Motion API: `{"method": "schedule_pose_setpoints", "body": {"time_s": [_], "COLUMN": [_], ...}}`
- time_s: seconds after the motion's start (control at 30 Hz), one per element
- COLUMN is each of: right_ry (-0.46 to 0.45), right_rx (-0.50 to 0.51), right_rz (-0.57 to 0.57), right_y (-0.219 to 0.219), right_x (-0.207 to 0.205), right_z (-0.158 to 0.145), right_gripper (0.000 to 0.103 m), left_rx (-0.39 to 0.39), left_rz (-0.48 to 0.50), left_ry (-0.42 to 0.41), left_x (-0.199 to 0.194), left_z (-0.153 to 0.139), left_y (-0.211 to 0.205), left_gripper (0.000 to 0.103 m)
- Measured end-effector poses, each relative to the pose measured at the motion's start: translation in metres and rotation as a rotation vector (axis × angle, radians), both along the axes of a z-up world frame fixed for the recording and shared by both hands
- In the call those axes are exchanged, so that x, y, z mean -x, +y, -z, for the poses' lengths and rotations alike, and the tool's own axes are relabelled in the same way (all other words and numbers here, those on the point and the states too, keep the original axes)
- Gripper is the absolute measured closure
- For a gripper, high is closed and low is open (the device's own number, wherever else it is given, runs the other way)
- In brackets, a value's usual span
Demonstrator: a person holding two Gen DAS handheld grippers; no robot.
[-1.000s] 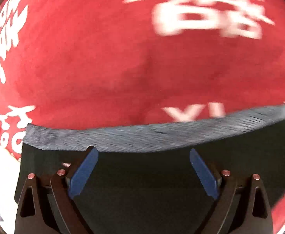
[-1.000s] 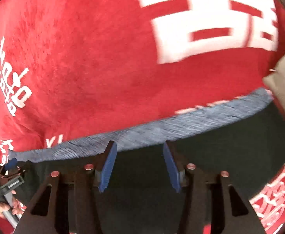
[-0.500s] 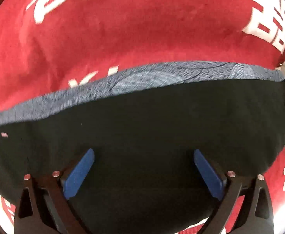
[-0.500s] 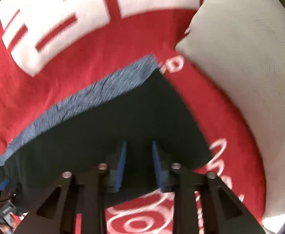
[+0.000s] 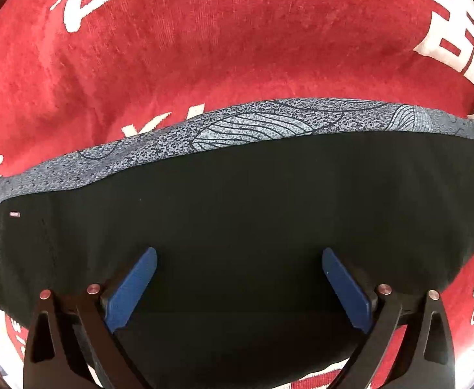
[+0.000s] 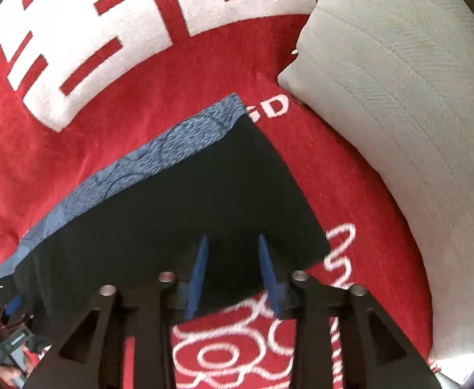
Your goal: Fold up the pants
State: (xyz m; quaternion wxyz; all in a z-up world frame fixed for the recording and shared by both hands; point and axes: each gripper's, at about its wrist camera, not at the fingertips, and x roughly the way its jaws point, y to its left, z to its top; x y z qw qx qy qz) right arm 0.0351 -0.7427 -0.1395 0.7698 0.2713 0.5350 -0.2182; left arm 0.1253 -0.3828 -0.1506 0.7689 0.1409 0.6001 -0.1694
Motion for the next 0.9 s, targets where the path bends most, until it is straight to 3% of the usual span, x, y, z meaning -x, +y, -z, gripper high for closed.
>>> {"method": "schedule_pose_setpoints", "body": {"time_s": [0.07, 0.23, 0.4, 0.5, 0.7, 0.8, 0.9], "right_ry": [-0.004, -0.032, 0.031, 0.01, 0.021, 0.026, -0.024], "right_rx": [-0.007, -0.015, 0.057, 0.115, 0.089, 0.045, -0.017], "right_rz": [-0.029, -0.24, -0.376, -0.394, -0.391, -0.358, -0.306], "right_y": [0.015, 0.084, 0.129, 0.135, 0.132, 0.125, 0.12], "right_x": [0.0, -0.015, -0.03, -0.028, -0.026, -0.03, -0.014], "right_z": [-0.009, -0.017, 0.012, 0.012, 0.008, 0.002, -0.012], "right_gripper": [0.059, 0.059, 0.059, 0.057, 0.052, 0.048, 0.038], "left_rx": [-0.003, -0.011, 0.004, 0.008, -0.009, -0.013, -0.011], "left_rz": [-0.01, -0.011, -0.016, -0.016, -0.03, -0.032, -0.029], "left_ry": [0.004, 0.005, 0.007, 0.007, 0.03, 0.036, 0.036], "left_x": [0.001, 0.017, 0.025, 0.015, 0.013, 0.012, 0.009], "left_z": [-0.002, -0.013, -0.011, 0.002, 0.007, 0.007, 0.008], "left_y": [-0.004, 0.002, 0.006, 0.016, 0.02, 0.019, 0.019], "left_gripper": [0.001, 0.001, 0.0, 0.0, 0.0, 0.0, 0.0]}}
